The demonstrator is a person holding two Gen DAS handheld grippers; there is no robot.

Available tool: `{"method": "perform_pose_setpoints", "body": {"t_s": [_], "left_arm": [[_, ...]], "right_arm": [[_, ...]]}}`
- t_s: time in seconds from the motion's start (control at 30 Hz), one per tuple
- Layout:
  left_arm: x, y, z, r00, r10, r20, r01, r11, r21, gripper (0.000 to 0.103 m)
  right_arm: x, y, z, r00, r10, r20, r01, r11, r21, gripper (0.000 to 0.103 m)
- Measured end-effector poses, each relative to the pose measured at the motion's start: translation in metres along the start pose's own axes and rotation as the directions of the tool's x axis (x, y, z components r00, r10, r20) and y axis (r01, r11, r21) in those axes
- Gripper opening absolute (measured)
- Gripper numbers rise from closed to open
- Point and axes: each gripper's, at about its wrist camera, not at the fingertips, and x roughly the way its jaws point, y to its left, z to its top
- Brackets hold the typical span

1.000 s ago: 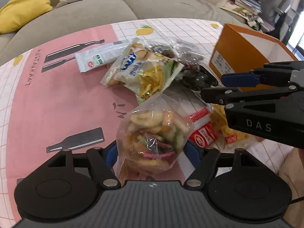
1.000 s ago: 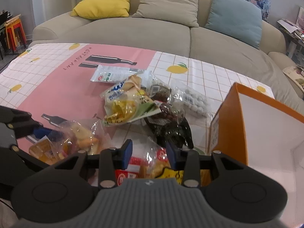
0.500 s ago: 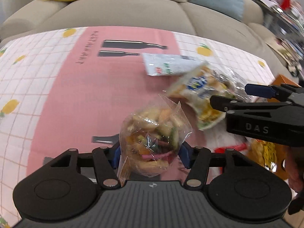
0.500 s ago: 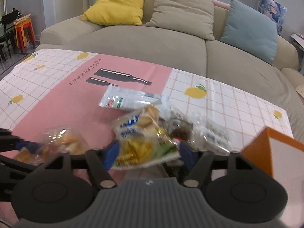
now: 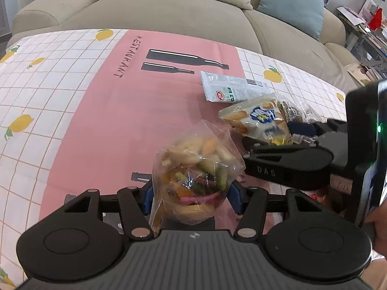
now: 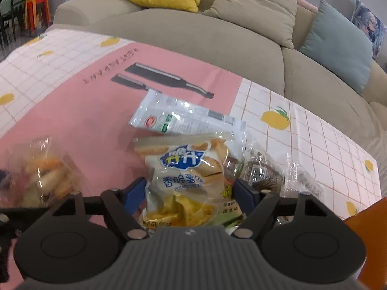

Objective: Organize snacks
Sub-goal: 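Grasp the clear cracker bag with the left tool while the right tool grasps the blue potato stick bag, then carry both bags into the orange box and open both tools to release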

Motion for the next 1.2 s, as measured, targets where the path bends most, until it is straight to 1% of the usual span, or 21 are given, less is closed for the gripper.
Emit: {"method": "perform_pose_setpoints", "body": {"t_s": [0.03,0.07,0.1,0.17,0.2,0.3,0.43,0.6,0.67,0.73,0.83,0.97,1.03,1.2], "left_arm": [[-0.001,0.000,0.000,1.000,0.001,0.000,-0.001,1.000,-0.002,0.066],[-0.003,0.001,0.000,1.000,0.001,0.001,-0.001,1.000,-0.004,0.066],[-0.004,0.001,0.000,1.000,0.002,0.002,-0.002,1.000,-0.007,0.066],[-0.009,0.002,-0.001,1.000,0.008,0.004,-0.008,1.000,-0.015,0.066],[-0.012,0.002,-0.002,1.000,0.010,0.008,-0.010,1.000,-0.018,0.066],[-0.020,0.000,-0.004,1.000,0.015,0.011,-0.014,1.000,-0.024,0.066],[-0.033,-0.003,-0.005,1.000,0.012,0.019,-0.011,0.999,-0.034,0.066],[-0.057,-0.011,-0.005,0.999,-0.017,0.040,0.019,0.999,-0.050,0.066],[-0.067,-0.019,-0.004,0.998,-0.033,0.052,0.035,0.999,-0.039,0.066],[-0.077,-0.030,-0.003,0.996,-0.055,0.065,0.057,0.998,-0.022,0.066],[-0.091,-0.053,0.002,0.993,-0.095,0.074,0.094,0.995,0.015,0.066],[-0.104,-0.093,0.008,0.984,-0.166,0.071,0.160,0.984,0.081,0.066],[-0.109,-0.114,0.012,0.975,-0.215,0.058,0.208,0.972,0.109,0.066],[-0.108,-0.165,0.022,0.950,-0.312,0.001,0.306,0.935,0.177,0.066]], "right_arm": [[0.000,0.001,-0.002,1.000,-0.006,-0.006,0.006,1.000,0.000,0.072],[-0.003,0.001,-0.004,1.000,-0.003,0.000,0.003,1.000,0.006,0.065],[-0.005,0.001,-0.006,1.000,0.007,-0.001,-0.007,1.000,0.011,0.063],[-0.011,0.003,-0.010,1.000,0.024,-0.008,-0.024,1.000,0.013,0.053],[-0.016,0.004,-0.012,1.000,0.030,-0.008,-0.029,0.999,0.015,0.050],[-0.030,0.006,-0.019,0.999,0.050,-0.007,-0.049,0.998,0.039,0.046],[-0.058,0.001,-0.025,0.998,0.049,0.031,-0.051,0.995,0.081,0.045],[-0.102,-0.020,-0.027,0.993,0.092,0.077,-0.105,0.978,0.181,0.045],[-0.123,-0.035,-0.030,0.988,0.123,0.090,-0.141,0.961,0.237,0.045],[-0.141,-0.048,-0.033,0.986,0.133,0.102,-0.156,0.950,0.270,0.045],[-0.169,-0.073,-0.039,0.987,0.118,0.109,-0.147,0.940,0.308,0.045],[-0.200,-0.116,-0.051,0.989,0.107,0.102,-0.138,0.912,0.386,0.045],[-0.214,-0.139,-0.058,0.992,0.086,0.091,-0.117,0.899,0.422,0.045],[-0.237,-0.182,-0.077,0.998,0.025,0.058,-0.049,0.886,0.462,0.045]]}}
